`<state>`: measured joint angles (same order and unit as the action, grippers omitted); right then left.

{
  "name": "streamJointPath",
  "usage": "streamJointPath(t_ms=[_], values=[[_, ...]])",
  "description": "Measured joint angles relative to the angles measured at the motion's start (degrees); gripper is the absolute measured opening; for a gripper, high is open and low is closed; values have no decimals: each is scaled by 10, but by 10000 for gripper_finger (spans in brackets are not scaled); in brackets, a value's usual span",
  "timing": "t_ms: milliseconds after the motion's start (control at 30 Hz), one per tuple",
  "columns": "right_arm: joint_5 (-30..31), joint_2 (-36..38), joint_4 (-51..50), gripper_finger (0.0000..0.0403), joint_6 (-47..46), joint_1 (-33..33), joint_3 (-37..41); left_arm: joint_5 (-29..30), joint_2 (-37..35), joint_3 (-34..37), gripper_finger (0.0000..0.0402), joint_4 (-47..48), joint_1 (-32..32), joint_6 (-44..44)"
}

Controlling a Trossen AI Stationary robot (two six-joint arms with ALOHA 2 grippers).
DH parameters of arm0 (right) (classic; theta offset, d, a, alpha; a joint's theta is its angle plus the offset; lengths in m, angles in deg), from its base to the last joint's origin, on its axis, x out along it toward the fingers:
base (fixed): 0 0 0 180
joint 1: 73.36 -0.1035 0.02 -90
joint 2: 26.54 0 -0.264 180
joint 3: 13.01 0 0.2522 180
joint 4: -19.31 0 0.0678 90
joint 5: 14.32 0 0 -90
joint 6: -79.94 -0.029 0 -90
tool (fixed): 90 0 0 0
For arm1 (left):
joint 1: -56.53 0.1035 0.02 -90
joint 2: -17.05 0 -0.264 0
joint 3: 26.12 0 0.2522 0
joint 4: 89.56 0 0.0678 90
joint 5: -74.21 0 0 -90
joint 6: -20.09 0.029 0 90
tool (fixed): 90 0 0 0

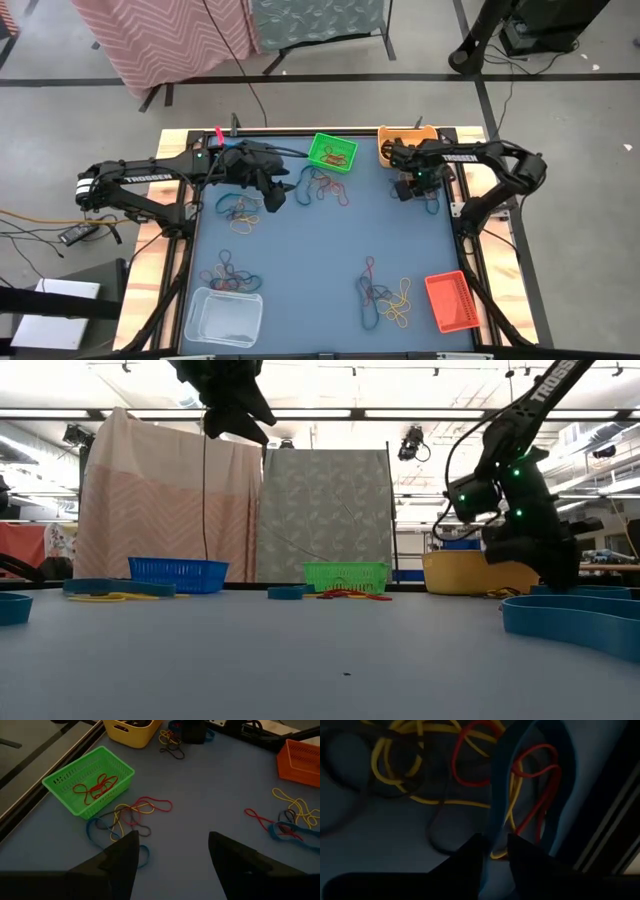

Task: Sort rubber bands into baskets
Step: Put the blue rubber band into the blue bin

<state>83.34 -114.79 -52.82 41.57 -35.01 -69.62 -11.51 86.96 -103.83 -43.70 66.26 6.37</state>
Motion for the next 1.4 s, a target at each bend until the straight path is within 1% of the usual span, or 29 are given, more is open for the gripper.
streamJointPath(t_ms=[67, 133, 233, 300, 367, 467, 600, 667, 733, 833, 933, 1000, 1167, 1333, 1400], values=[[-1, -3, 2, 95, 13, 0, 0, 0, 0, 0, 241, 0, 0, 0], [-3, -3, 2, 78, 24, -1, 0, 0, 0, 0, 241, 0, 0, 0], [-3, 10, 0, 29, 34, -6, 0, 0, 0, 0, 241, 0, 0, 0], [-4, 30, -1, 11, 44, -11, 0, 0, 0, 0, 241, 0, 0, 2], [-11, 56, -19, 12, 45, -18, -3, 0, 0, 0, 241, 0, 0, 12], [-12, 115, -69, 6, 45, -35, -24, 0, -2, 0, 241, 0, 0, 15], [-14, 208, -123, 4, 24, -59, -86, 2, -8, 0, 241, -13, 0, 33], [-14, 252, -122, 4, 10, -68, -125, 9, -13, 0, 241, -16, 0, 44], [-14, 286, -105, 3, 0, -73, -161, 22, -15, 0, 241, -46, 0, 45], [-14, 318, -60, 2, -12, -80, -209, 28, -24, -2, 241, -75, 4, 52], [-15, 330, -8, 2, -12, -80, -240, 30, -25, -30, 241, -83, 11, 75], [-20, 331, 9, 2, -10, -80, -254, 31, -26, -51, 241, -83, 15, 91], [-57, 323, 23, 1, -6, -82, -258, 32, -26, -92, 241, -81, 21, 116], [-69, 300, 34, 1, -5, -107, -258, 44, -26, -119, 241, -54, 20, 134], [-91, 289, 34, 1, -5, -117, -258, 47, -26, -120, 241, -44, 20, 135]])
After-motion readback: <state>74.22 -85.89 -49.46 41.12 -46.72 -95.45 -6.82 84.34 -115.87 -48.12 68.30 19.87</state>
